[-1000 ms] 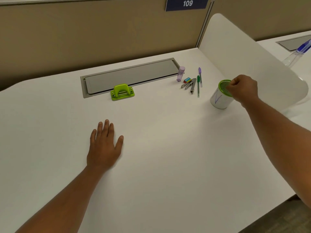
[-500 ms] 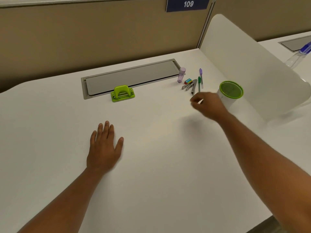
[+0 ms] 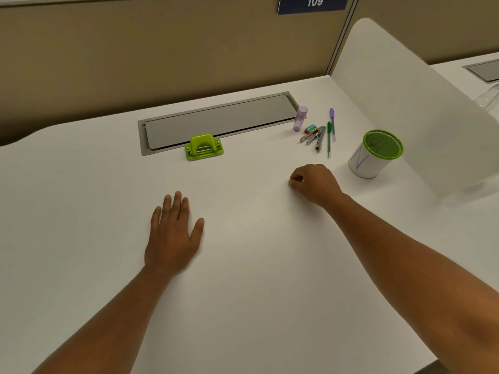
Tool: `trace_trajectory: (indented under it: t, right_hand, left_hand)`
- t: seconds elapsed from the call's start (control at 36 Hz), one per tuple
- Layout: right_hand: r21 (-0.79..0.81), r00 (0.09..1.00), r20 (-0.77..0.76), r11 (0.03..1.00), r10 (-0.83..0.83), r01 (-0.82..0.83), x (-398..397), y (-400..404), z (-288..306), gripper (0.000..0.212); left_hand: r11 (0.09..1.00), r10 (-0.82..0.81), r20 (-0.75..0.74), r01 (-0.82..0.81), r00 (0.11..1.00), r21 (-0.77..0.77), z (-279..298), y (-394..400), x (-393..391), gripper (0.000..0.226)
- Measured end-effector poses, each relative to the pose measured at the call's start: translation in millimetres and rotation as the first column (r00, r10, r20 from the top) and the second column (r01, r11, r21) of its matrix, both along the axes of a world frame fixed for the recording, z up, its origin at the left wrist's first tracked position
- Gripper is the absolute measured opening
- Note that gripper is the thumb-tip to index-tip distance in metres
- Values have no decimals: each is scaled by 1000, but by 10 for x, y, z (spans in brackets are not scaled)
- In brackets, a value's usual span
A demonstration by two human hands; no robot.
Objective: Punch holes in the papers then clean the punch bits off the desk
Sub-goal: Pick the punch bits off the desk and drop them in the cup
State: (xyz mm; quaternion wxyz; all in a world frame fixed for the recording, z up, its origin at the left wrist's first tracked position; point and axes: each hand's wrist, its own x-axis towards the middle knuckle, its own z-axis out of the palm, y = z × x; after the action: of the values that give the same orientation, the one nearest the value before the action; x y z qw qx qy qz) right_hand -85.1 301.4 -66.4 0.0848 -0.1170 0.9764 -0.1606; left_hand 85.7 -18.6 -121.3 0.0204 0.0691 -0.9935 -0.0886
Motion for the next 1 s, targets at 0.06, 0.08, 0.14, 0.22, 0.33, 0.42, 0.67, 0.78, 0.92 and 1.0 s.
trace_trajectory:
  t: [0.06,0.08,0.14,0.22,0.33,0.42,0.67,0.78,0.92,1.0]
  right_hand:
    - [43,1000,-11,999,-7,7,-5,-40,4,19]
    - [64,1000,-24,998,-5,7,-2,-62,9,19]
    - [115,998,-56,993,12,-6,9,-107,23,20]
    - [209,992,-103,977,67,-44,28,-177,43,22]
    - [266,991,-111,963,71,-39,48,-240,51,17]
    - [239,998,-62,971,13,2,40,-243,40,16]
    - [-106,906,-74,907,-417,408,-86,380,205,17]
    - [-141,847,-16,840,-531,524,-27,617,76,15]
    - [-151,833,-46,828,-552,540,33,653,-53,13]
    - [-159,828,-84,827,-555,539,43,632,-89,14]
  left_hand:
    - [1000,4,-2,-4,1000,3,2,-2,2,75]
    - [1000,7,-4,-7,1000,6,5,-3,2,75]
    - [1000,10,-6,-10,1000,5,12,-8,0,75]
    - [1000,9,-1,-9,1000,7,11,-8,0,76]
    - [1000,10,-2,-10,1000,10,4,5,6,76]
    - [1000,10,-1,-10,1000,9,7,14,5,76]
    - [1000,6,-9,-6,1000,14,18,0,-4,75]
    - [1000,7,-15,-7,1000,-5,4,-4,15,75]
    - [1000,5,-18,-5,1000,12,28,26,-2,75]
    - [1000,8,-20,-8,1000,9,25,5,-7,75]
